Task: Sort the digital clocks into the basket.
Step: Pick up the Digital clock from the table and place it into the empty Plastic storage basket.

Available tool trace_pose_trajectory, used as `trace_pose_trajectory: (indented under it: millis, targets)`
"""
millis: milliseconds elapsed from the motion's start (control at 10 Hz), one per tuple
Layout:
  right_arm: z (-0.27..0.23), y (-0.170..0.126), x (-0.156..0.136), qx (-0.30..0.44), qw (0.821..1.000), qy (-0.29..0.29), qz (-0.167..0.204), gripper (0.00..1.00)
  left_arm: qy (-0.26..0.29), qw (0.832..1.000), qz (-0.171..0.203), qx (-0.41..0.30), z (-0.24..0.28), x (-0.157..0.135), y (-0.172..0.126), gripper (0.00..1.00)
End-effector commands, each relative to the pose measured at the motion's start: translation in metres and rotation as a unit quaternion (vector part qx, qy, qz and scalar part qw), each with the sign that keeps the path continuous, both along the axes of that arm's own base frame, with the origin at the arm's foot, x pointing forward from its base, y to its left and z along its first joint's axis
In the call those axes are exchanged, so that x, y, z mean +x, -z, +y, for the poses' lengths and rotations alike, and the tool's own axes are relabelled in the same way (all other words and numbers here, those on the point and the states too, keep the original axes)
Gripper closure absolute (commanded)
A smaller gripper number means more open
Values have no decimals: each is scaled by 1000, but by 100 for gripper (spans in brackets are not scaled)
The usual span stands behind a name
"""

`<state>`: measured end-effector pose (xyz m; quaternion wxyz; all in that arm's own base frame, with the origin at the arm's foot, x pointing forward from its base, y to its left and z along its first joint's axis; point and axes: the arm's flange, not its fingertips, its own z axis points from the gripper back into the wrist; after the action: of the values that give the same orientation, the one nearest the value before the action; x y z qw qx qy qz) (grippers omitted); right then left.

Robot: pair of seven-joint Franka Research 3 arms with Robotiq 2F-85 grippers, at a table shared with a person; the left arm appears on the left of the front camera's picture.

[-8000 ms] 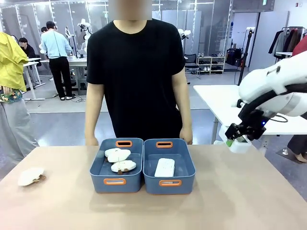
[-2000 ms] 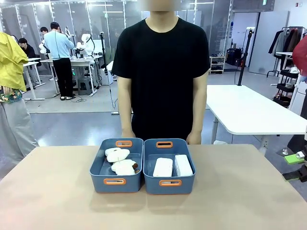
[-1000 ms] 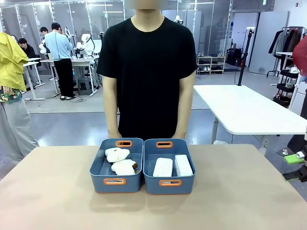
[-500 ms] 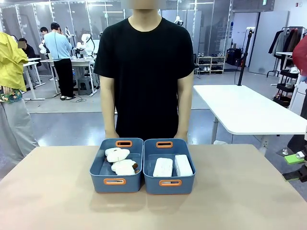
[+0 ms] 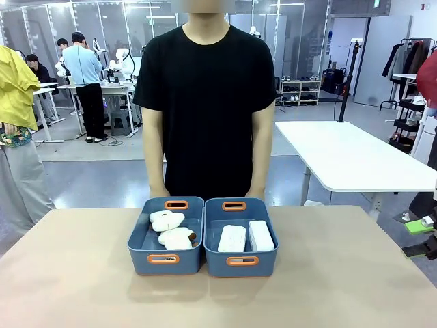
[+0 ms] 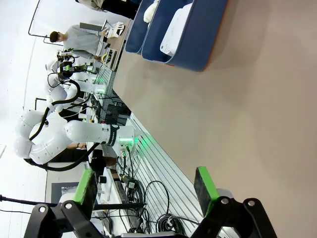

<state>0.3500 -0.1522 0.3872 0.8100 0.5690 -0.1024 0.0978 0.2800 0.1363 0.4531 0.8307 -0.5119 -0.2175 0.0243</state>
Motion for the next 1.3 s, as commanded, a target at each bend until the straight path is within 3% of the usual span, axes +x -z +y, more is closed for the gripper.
trace_pose_trajectory:
  millis: [0, 1200]
  targets:
    - [2, 0, 0, -4, 1000, 8, 5, 0, 1, 1000, -2, -1, -1, 1, -2, 3]
    - [2, 0, 0, -4, 1000, 8, 5, 0, 1, 1000, -2, -1, -1, 1, -2, 3]
